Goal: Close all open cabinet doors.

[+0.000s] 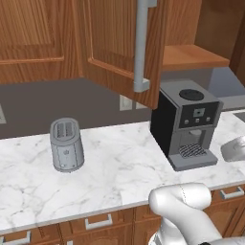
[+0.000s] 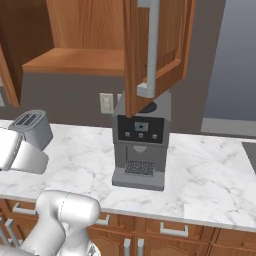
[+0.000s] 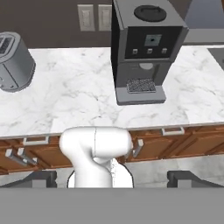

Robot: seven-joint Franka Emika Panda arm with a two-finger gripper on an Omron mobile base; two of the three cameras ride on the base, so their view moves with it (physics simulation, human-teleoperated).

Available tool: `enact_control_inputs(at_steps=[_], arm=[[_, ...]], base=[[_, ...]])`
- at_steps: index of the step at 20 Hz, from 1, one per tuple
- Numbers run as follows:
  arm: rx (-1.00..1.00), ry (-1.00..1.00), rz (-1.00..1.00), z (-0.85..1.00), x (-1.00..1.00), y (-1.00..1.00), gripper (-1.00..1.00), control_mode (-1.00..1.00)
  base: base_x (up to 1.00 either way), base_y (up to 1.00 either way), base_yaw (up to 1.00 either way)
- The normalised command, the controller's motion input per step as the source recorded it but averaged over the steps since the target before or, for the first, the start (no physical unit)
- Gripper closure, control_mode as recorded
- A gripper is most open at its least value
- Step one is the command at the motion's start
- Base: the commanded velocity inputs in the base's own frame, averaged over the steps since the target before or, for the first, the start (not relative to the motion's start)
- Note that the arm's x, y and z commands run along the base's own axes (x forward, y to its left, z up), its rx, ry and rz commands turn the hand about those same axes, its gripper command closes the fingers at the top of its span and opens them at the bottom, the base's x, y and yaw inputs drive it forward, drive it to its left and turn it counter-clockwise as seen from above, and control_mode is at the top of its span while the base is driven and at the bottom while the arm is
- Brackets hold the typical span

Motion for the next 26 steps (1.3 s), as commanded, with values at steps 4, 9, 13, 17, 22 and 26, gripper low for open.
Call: enact_control_inputs(at_steps=[4,9,13,17,22,26], arm=[[0.00,-0.24,0.00,0.00,-0.41,0.03,-1.00,-1.00],[0.00,-0.23,0.00,0.03,-0.37,0.08,-1.00,-1.00],[0.00,-0.18,-0.02,0.03,-0.05,0.16,-1.00,-1.00],[0.00,-0.20,-0.02,0.00,0.00,0.22,-1.00,-1.00],[0.00,-0.25,-0.02,0.00,0.00,0.25,-1.00,-1.00],[0.00,-0.33,0.00,0.13,0.00,0.22,-1.00,-1.00]], base=[[0.00,0.00,0.00],[0.00,0.00,0.00],[0.00,0.00,0.00],[0.00,0.00,0.00],[0.00,0.00,0.00],[0.00,0.00,0.00]])
